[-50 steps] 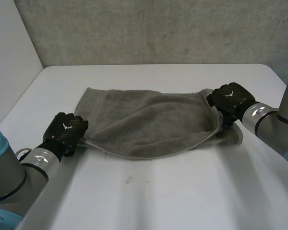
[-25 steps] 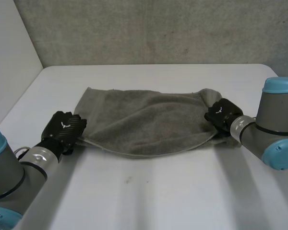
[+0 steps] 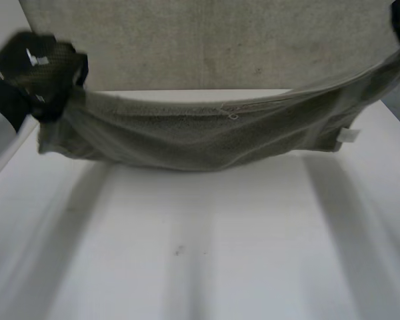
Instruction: Fold the towel.
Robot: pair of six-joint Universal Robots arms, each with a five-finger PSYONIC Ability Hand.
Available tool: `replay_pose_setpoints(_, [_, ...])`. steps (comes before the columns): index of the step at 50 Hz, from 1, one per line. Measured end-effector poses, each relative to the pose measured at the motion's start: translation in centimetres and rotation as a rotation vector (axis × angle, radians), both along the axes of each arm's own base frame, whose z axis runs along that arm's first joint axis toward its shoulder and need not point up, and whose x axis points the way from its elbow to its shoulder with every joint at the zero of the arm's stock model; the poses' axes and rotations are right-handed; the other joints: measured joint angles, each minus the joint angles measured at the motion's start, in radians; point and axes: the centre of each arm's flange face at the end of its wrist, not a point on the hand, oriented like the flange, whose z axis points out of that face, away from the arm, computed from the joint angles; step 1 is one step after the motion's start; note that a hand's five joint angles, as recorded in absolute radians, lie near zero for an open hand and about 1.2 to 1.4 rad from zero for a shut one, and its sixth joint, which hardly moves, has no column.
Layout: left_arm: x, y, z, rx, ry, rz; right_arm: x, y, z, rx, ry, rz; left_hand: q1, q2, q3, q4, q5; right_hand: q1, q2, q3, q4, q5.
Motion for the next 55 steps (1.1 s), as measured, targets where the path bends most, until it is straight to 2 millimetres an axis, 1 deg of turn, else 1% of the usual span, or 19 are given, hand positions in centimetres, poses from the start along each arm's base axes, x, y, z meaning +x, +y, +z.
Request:
replay_pose_setpoints(7, [-0.2, 0.8, 4.7, -0.002, -0.003, -0.048, -0.4, 1.8, 2.1, 0.002, 0.028, -0.006, 0.000, 0.000, 0.000, 0.000, 0.000, 0.000, 0.000, 0.000, 0.000, 0.002])
replay_pose_setpoints(11, [-0.3, 0.0, 4.5, 0.045, -0.011, -0.051, -0.1, 1.1, 1.3, 0.042, 0.050, -0.002, 0.000, 0.000, 0.000, 0.000, 0.000, 0.000, 0.000, 0.000, 0.000, 0.003])
replay_pose_setpoints(18, [-1.2, -3.9, -1.7, 0.311, -0.060, -0.048, 2.3, -3.1, -5.7, 0.256, 0.163, 0.031, 0.000, 0.000, 0.000, 0.000, 0.000, 0.000, 0.000, 0.000, 0.000, 0.004])
replay_pose_setpoints(24, [-2.0, -6.8, -9.5, 0.541, -0.106, -0.047, 3.7, -6.7, -13.1, 0.428, 0.279, -0.008, 0.000, 0.000, 0.000, 0.000, 0.000, 0.000, 0.000, 0.000, 0.000, 0.004])
replay_pose_setpoints(27, [-2.2, -8.2, -11.8, 0.577, -0.116, -0.036, 4.2, -8.1, -15.2, 0.452, 0.311, -0.030, -0.001, 0.000, 0.000, 0.000, 0.000, 0.000, 0.000, 0.000, 0.000, 0.004])
replay_pose_setpoints(30, [-2.4, -9.8, -12.6, 0.551, -0.115, -0.017, 4.7, -9.5, -15.6, 0.419, 0.310, -0.052, 0.000, 0.000, 0.000, 0.000, 0.000, 0.000, 0.000, 0.000, 0.000, 0.004])
replay_pose_setpoints(32, [-2.7, -12.3, -11.3, 0.431, -0.089, 0.020, 5.4, -12.1, -13.3, 0.253, 0.245, -0.100, 0.000, 0.000, 0.000, 0.000, 0.000, 0.000, 0.000, 0.000, 0.000, 0.004])
replay_pose_setpoints(33, [-2.7, -12.7, -10.9, 0.404, -0.082, 0.026, 5.4, -12.4, -12.7, 0.223, 0.231, -0.108, 0.000, 0.000, 0.000, 0.000, 0.000, 0.000, 0.000, 0.000, 0.000, 0.004])
replay_pose_setpoints(35, [-2.9, -14.5, -7.5, 0.233, -0.030, 0.055, 5.7, -13.5, -9.1, 0.058, 0.143, -0.143, 0.000, 0.000, 0.000, 0.000, 0.000, 0.000, 0.007, 0.000, 0.000, 0.004])
replay_pose_setpoints(36, [-2.9, -14.5, -7.5, 0.233, -0.030, 0.055, 5.7, -13.5, -9.1, 0.058, 0.143, -0.143, 0.000, 0.000, 0.000, 0.000, 0.000, 0.000, 0.007, 0.000, 0.000, 0.004])
replay_pose_setpoints(38, [-3.1, -15.2, -2.7, 0.029, 0.054, 0.070, 5.6, -13.7, -4.7, -0.135, 0.028, -0.166, 0.000, 0.000, 0.000, 0.000, 0.000, 0.000, 0.010, 0.002, 0.000, 0.004])
replay_pose_setpoints(39, [-3.1, -15.1, 0.6, -0.098, 0.115, 0.072, 5.4, -13.3, -1.7, -0.259, -0.049, -0.171, 0.000, 0.000, 0.000, 0.000, 0.000, 0.000, 0.010, 0.003, 0.000, 0.004])
replay_pose_setpoints(42, [-2.8, -13.6, 7.2, -0.347, 0.254, 0.057, 4.9, -11.6, 3.1, -0.463, -0.177, -0.165, 0.000, 0.000, 0.000, 0.000, 0.000, 0.000, 0.010, 0.003, 0.000, 0.004])
replay_pose_setpoints(43, [-2.8, -13.6, 7.2, -0.347, 0.254, 0.057, 4.9, -11.6, 3.1, -0.463, -0.177, -0.165, 0.000, 0.000, 0.000, 0.000, 0.000, 0.000, 0.010, 0.003, 0.000, 0.004])
replay_pose_setpoints(45, [-2.4, -12.3, 10.1, -0.452, 0.328, 0.037, 4.5, -10.2, 5.0, -0.559, -0.239, -0.151, 0.006, 0.000, 0.000, 0.000, 0.002, 0.000, 0.010, 0.003, 0.000, 0.006])
replay_pose_setpoints(48, [-2.0, -11.2, 10.4, -0.475, 0.374, 0.021, 4.4, -9.2, 4.2, -0.557, -0.246, -0.128, 0.008, 0.000, 0.000, 0.000, 0.002, 0.000, 0.010, 0.003, 0.000, 0.011])
replay_pose_setpoints(50, [-1.9, -11.2, 9.3, -0.442, 0.374, 0.022, 4.5, -9.2, 2.5, -0.513, -0.226, -0.115, 0.008, 0.000, 0.000, 0.000, 0.002, 0.000, 0.010, 0.003, 0.000, 0.013])
replay_pose_setpoints(53, [-1.8, -11.3, 5.7, -0.334, 0.351, 0.033, 4.8, -9.2, -1.3, -0.405, -0.176, -0.087, 0.008, 0.000, 0.000, 0.000, 0.002, 0.000, 0.010, 0.003, 0.000, 0.013])
replay_pose_setpoints(55, [-1.8, -11.3, 4.4, -0.298, 0.342, 0.036, 4.8, -9.2, -2.1, -0.383, -0.166, -0.081, 0.008, 0.000, 0.000, 0.000, 0.002, 0.000, 0.010, 0.003, 0.000, 0.013])
